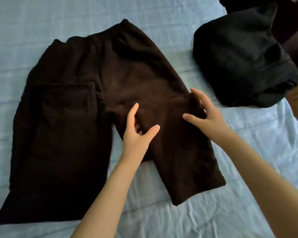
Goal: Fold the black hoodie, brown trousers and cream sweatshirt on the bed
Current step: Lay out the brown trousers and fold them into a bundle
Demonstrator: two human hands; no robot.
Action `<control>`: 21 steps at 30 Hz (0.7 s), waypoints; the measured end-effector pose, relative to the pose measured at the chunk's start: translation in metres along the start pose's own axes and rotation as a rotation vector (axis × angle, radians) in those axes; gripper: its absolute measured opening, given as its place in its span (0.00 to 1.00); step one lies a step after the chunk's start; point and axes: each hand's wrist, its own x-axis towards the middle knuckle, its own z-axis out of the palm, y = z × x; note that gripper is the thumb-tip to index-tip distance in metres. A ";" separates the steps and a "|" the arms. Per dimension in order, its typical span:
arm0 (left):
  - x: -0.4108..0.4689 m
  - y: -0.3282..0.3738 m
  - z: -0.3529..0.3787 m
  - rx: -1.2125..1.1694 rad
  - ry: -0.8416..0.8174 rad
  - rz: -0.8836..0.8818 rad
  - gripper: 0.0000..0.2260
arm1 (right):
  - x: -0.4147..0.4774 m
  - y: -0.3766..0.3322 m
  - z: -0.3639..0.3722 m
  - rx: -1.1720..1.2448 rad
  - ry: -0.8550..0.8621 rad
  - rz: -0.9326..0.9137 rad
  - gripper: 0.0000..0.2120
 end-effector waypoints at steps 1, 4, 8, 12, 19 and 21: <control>0.002 -0.007 -0.002 0.035 0.013 -0.013 0.34 | -0.002 0.006 0.004 -0.051 -0.002 0.019 0.35; -0.006 -0.018 -0.010 0.143 0.090 0.013 0.31 | -0.021 0.017 0.005 -0.135 0.062 0.016 0.35; -0.043 -0.026 -0.013 0.254 0.107 0.036 0.30 | -0.056 0.020 -0.009 -0.052 0.124 0.042 0.36; -0.084 -0.038 -0.004 0.384 0.083 0.025 0.32 | -0.100 0.035 -0.014 -0.057 0.008 0.129 0.40; -0.118 -0.027 0.029 0.208 0.156 -0.087 0.26 | -0.113 0.030 -0.023 -0.083 -0.080 0.059 0.37; -0.114 -0.010 0.030 0.143 0.236 -0.030 0.25 | -0.097 0.017 -0.033 -0.020 -0.017 0.025 0.35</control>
